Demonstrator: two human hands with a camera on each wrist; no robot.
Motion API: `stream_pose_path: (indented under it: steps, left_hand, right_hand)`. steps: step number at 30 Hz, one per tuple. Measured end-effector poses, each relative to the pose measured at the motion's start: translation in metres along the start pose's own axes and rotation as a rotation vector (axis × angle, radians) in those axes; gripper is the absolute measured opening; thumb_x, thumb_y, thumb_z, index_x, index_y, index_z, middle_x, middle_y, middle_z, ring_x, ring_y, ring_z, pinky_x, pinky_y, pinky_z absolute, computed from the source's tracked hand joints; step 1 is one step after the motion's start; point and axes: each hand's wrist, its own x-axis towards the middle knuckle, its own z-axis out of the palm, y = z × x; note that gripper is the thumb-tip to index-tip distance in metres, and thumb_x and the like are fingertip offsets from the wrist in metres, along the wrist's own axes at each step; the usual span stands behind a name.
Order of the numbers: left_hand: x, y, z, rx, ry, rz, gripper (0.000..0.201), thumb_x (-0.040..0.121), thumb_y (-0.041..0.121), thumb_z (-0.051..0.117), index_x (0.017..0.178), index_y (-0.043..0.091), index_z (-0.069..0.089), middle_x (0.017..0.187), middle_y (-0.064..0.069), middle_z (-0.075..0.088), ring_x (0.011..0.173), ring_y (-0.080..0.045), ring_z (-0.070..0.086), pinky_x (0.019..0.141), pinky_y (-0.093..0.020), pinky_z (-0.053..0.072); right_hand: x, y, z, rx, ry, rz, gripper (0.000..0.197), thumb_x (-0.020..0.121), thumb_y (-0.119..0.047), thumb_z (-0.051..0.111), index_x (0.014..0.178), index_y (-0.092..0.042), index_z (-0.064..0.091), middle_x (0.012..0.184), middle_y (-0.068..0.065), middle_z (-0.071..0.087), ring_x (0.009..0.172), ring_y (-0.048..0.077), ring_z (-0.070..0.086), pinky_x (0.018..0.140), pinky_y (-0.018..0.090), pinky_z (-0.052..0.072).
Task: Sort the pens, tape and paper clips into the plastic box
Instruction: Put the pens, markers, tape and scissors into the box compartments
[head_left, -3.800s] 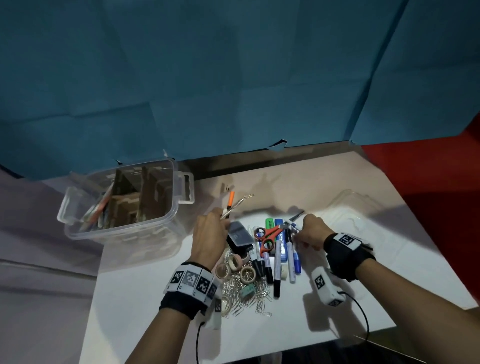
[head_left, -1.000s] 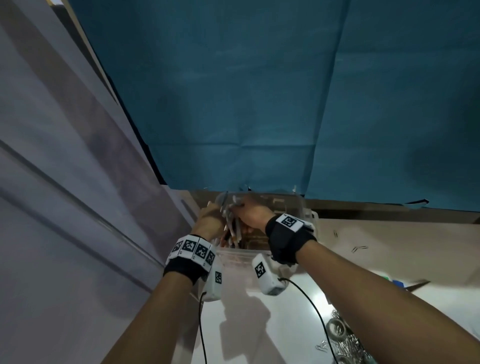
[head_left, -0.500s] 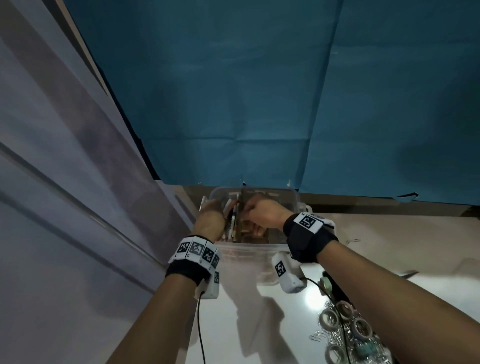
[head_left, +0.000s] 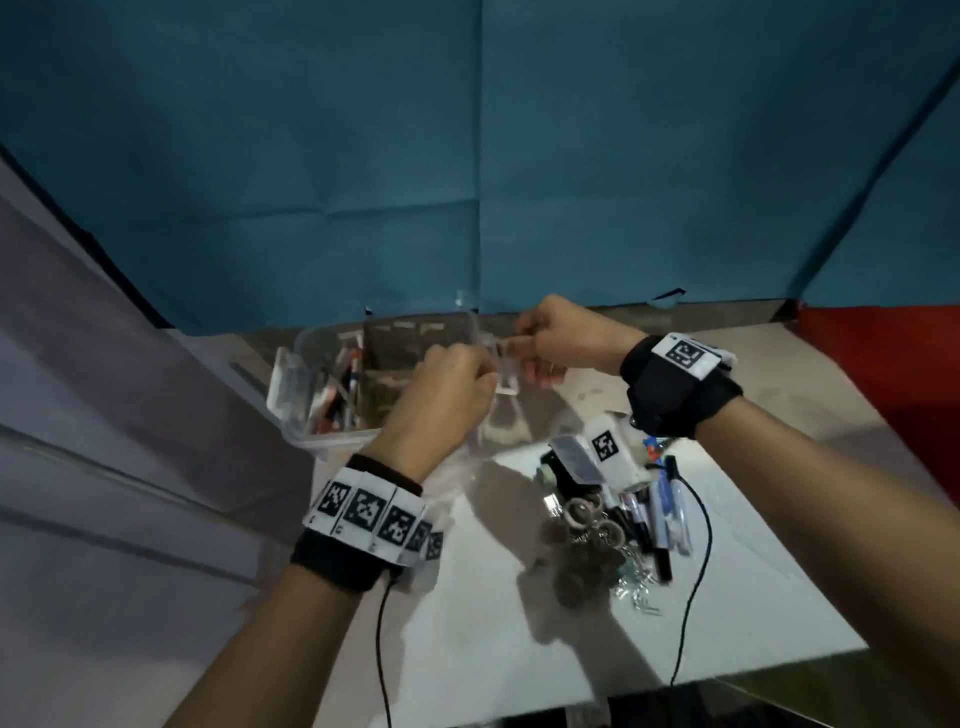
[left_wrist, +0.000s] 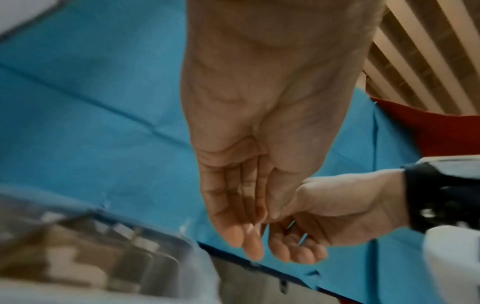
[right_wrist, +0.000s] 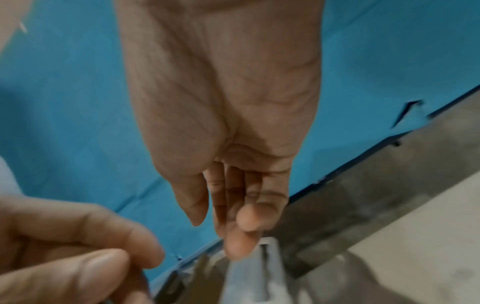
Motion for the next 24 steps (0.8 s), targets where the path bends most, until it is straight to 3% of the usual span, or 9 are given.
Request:
stream_pose_path:
  steps: [4, 7, 9, 11, 13, 15, 17, 21, 24]
  left_hand:
    - [-0.009, 0.041, 0.061, -0.106, -0.175, 0.040, 0.014, 0.097, 0.023, 0.061, 0.093, 0.018, 0.075, 0.081, 0.000, 0.073, 0.070, -0.012, 0.071, 0.070, -0.034, 0.060]
    - [-0.017, 0.043, 0.111, -0.129, -0.269, -0.052, 0.017, 0.096, 0.014, 0.062, 0.087, 0.015, 0.076, 0.080, 0.002, 0.072, 0.067, -0.011, 0.069, 0.065, -0.028, 0.055]
    - [-0.020, 0.046, 0.140, -0.096, -0.305, -0.110, 0.018, 0.095, 0.010, 0.060, 0.085, 0.012, 0.075, 0.084, -0.002, 0.072, 0.069, -0.013, 0.066, 0.063, -0.029, 0.053]
    - [-0.027, 0.054, 0.160, -0.051, -0.314, -0.165, 0.015, 0.096, 0.011, 0.059, 0.091, 0.010, 0.073, 0.086, -0.003, 0.067, 0.069, -0.010, 0.060, 0.057, -0.021, 0.044]
    - [-0.033, 0.059, 0.171, -0.054, -0.285, -0.226, 0.013, 0.095, 0.012, 0.059, 0.090, 0.009, 0.070, 0.087, -0.004, 0.068, 0.069, -0.011, 0.060, 0.056, -0.022, 0.045]
    - [-0.033, 0.057, 0.175, -0.068, -0.181, -0.311, 0.015, 0.093, 0.012, 0.056, 0.083, 0.011, 0.066, 0.079, 0.000, 0.067, 0.069, -0.014, 0.061, 0.058, -0.027, 0.049]
    - [-0.033, 0.055, 0.180, -0.080, -0.130, -0.366, 0.017, 0.092, 0.012, 0.052, 0.078, 0.012, 0.062, 0.075, 0.002, 0.064, 0.068, -0.015, 0.061, 0.054, -0.027, 0.046]
    - [-0.037, 0.078, 0.201, -0.102, -0.250, -0.310, 0.017, 0.098, 0.010, 0.055, 0.086, 0.003, 0.064, 0.091, -0.010, 0.071, 0.073, -0.018, 0.068, 0.052, -0.016, 0.047]
    - [-0.033, 0.093, 0.225, 0.008, -0.289, -0.326, 0.012, 0.097, 0.007, 0.055, 0.094, 0.001, 0.064, 0.096, -0.014, 0.069, 0.084, -0.029, 0.069, 0.073, -0.035, 0.058]
  right_hand:
    - [-0.035, 0.071, -0.017, -0.082, -0.074, 0.159, 0.019, 0.097, -0.007, 0.054, 0.082, -0.003, 0.066, 0.068, 0.016, 0.068, 0.048, 0.019, 0.060, 0.043, 0.024, 0.046]
    - [-0.061, 0.118, -0.012, -0.199, -0.145, 0.254, 0.023, 0.096, -0.012, 0.058, 0.074, -0.012, 0.064, 0.050, -0.003, 0.065, 0.039, 0.005, 0.057, 0.042, 0.018, 0.045]
    - [-0.078, 0.151, -0.004, -0.254, -0.198, 0.331, 0.020, 0.094, -0.017, 0.063, 0.077, -0.006, 0.067, 0.055, 0.003, 0.068, 0.040, 0.012, 0.058, 0.040, 0.022, 0.046]
    - [-0.093, 0.180, 0.008, -0.300, -0.288, 0.404, 0.015, 0.089, -0.014, 0.063, 0.084, -0.001, 0.068, 0.063, 0.012, 0.072, 0.043, 0.019, 0.060, 0.039, 0.024, 0.047]
    - [-0.105, 0.200, 0.019, -0.300, -0.312, 0.454, 0.007, 0.078, -0.011, 0.069, 0.080, -0.005, 0.067, 0.059, 0.007, 0.069, 0.039, 0.017, 0.060, 0.035, 0.023, 0.045]
    - [-0.111, 0.213, 0.024, -0.304, -0.222, 0.472, 0.018, 0.073, -0.016, 0.075, 0.082, -0.007, 0.063, 0.063, 0.003, 0.065, 0.044, 0.015, 0.059, 0.034, 0.022, 0.041]
    - [-0.114, 0.222, 0.023, -0.301, -0.092, 0.484, 0.024, 0.082, -0.022, 0.072, 0.090, -0.011, 0.051, 0.079, 0.003, 0.059, 0.064, 0.019, 0.059, 0.042, 0.021, 0.038]
    - [-0.116, 0.236, 0.033, -0.231, 0.032, 0.513, 0.024, 0.088, -0.027, 0.066, 0.090, -0.013, 0.046, 0.090, 0.005, 0.052, 0.082, 0.023, 0.054, 0.060, 0.027, 0.038]
    - [-0.112, 0.248, 0.040, -0.091, 0.071, 0.544, 0.029, 0.086, -0.032, 0.069, 0.093, -0.011, 0.049, 0.091, 0.008, 0.055, 0.084, 0.025, 0.056, 0.065, 0.029, 0.041]
